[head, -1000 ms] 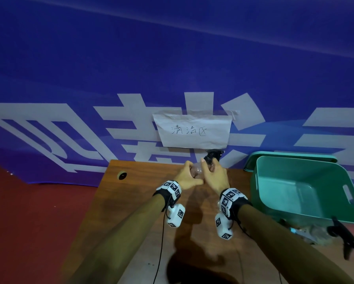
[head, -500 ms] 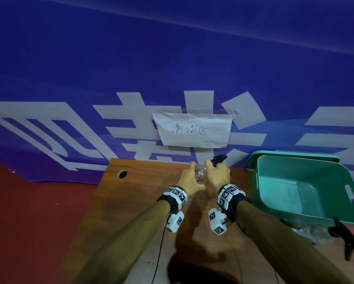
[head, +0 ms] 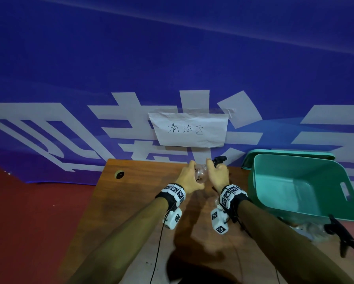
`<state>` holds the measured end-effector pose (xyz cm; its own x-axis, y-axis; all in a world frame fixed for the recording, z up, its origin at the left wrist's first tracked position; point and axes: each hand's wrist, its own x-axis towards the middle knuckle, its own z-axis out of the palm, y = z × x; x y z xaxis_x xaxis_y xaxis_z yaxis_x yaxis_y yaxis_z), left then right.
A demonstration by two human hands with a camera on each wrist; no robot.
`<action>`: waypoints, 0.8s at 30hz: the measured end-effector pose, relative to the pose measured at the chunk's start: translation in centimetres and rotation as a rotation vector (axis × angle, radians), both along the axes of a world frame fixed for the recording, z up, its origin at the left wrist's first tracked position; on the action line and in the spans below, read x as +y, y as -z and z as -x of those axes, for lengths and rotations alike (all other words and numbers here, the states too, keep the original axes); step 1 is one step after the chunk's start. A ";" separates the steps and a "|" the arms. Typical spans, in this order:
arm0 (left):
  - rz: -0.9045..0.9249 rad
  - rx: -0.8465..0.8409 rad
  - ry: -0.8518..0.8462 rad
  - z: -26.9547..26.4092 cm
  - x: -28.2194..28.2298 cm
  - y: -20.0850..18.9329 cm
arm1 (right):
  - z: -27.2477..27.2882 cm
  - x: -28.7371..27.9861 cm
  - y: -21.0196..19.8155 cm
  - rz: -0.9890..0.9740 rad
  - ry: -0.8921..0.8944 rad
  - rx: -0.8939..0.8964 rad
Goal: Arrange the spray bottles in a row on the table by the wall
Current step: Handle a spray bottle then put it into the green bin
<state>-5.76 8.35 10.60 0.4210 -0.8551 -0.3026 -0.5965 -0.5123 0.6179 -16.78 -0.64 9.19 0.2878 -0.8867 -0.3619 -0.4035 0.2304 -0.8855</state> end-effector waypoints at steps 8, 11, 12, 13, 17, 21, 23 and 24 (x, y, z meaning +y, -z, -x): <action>0.094 -0.174 -0.082 1.2 0.0 1.0 | -0.7 -0.2 -1.2 0.009 0.002 0.071; 0.078 -0.212 -0.057 1.0 0.1 1.0 | -0.7 -0.2 -0.9 -0.010 -0.017 0.079; 0.072 -0.213 -0.049 0.9 0.2 1.1 | -0.5 -0.2 -0.9 -0.012 -0.033 0.080; 0.074 -0.212 -0.045 0.8 0.2 1.0 | -0.2 -0.2 -0.9 -0.011 -0.044 0.079; 0.094 -0.172 0.012 1.1 0.1 1.2 | 1.5 -0.4 -0.5 0.040 -0.035 0.040; 0.032 -0.101 0.144 2.0 -0.5 2.1 | 4.3 -0.7 -0.3 0.159 0.025 -0.007; -0.005 -0.094 0.184 2.7 -0.7 2.6 | 5.7 -1.1 -0.8 0.241 0.032 -0.005; -0.029 -0.089 0.199 3.1 -0.8 3.0 | 6.4 -1.4 -0.8 0.297 0.037 0.009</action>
